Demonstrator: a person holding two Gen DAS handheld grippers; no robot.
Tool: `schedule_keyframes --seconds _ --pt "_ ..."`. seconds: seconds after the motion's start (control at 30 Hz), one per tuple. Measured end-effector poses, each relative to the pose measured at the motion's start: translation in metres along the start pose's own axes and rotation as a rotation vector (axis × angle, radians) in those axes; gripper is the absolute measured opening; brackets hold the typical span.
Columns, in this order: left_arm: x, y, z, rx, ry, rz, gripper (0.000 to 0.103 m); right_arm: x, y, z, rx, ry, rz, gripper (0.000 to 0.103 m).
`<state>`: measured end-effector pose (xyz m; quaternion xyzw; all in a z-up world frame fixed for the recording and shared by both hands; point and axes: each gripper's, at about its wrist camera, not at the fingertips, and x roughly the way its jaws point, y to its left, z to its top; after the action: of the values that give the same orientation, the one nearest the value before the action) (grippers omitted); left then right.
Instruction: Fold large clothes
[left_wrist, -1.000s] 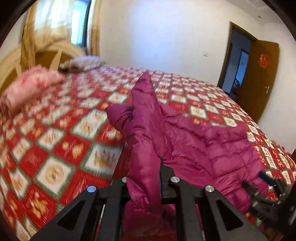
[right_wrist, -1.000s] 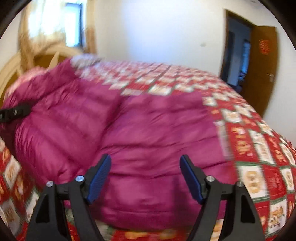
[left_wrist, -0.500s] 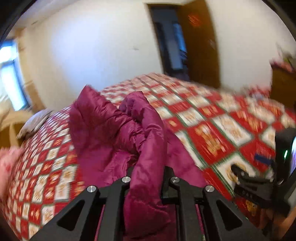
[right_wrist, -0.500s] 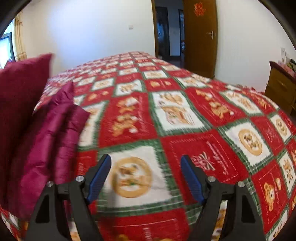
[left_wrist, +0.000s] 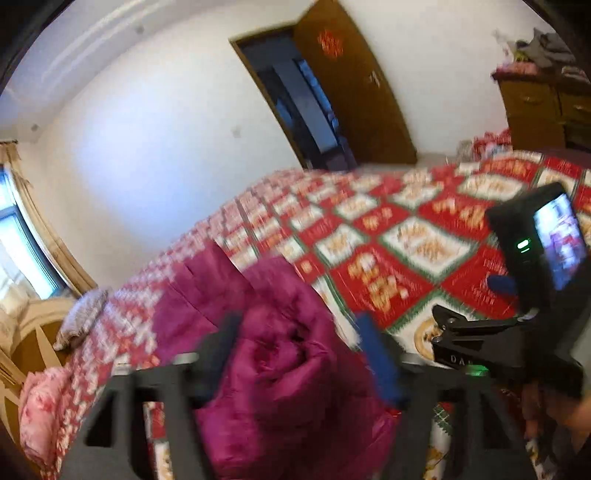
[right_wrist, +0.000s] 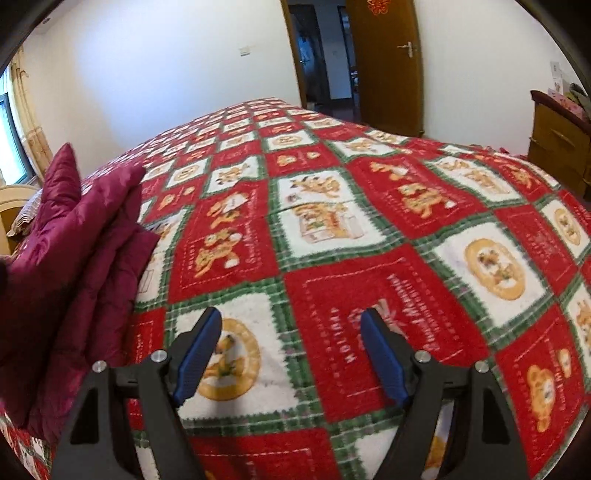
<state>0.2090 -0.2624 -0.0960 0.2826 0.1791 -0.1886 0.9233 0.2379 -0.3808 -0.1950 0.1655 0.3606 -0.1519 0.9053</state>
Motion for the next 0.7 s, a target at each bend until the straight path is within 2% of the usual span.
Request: schedule_keyframes --seconds 0.03,0.07,0.13,0.23,0.37,0.47,0.6,0.7 --pt "-0.006 0.011 0.0 -0.007 -0.021 0.025 0.087 -0.002 0.0 0.004 0.0 0.003 -0.006 0.078" --pt "-0.007 0.022 -0.001 -0.021 -0.02 0.053 0.087 -0.005 0.001 0.007 0.002 0.004 -0.003 0.07" --pt "0.004 0.058 -0.007 -0.087 0.024 0.123 0.087 -0.01 0.012 0.02 -0.013 0.006 0.021 0.064" --pt "0.033 0.12 -0.028 -0.244 0.148 0.221 0.087 -0.026 0.041 0.045 -0.063 -0.026 0.06 0.063" --pt "0.06 0.185 -0.06 -0.443 0.241 0.324 0.087 -0.055 0.098 0.08 -0.154 -0.094 0.111 0.062" --pt "0.081 0.218 -0.075 -0.564 0.287 0.344 0.087 -0.067 0.148 0.103 -0.224 -0.111 0.148 0.062" --pt "0.101 0.228 -0.081 -0.602 0.322 0.365 0.087 -0.054 0.206 0.119 -0.288 -0.072 0.136 0.061" --pt "0.113 0.227 -0.084 -0.651 0.334 0.335 0.087 -0.03 0.243 0.119 -0.314 -0.036 0.127 0.057"
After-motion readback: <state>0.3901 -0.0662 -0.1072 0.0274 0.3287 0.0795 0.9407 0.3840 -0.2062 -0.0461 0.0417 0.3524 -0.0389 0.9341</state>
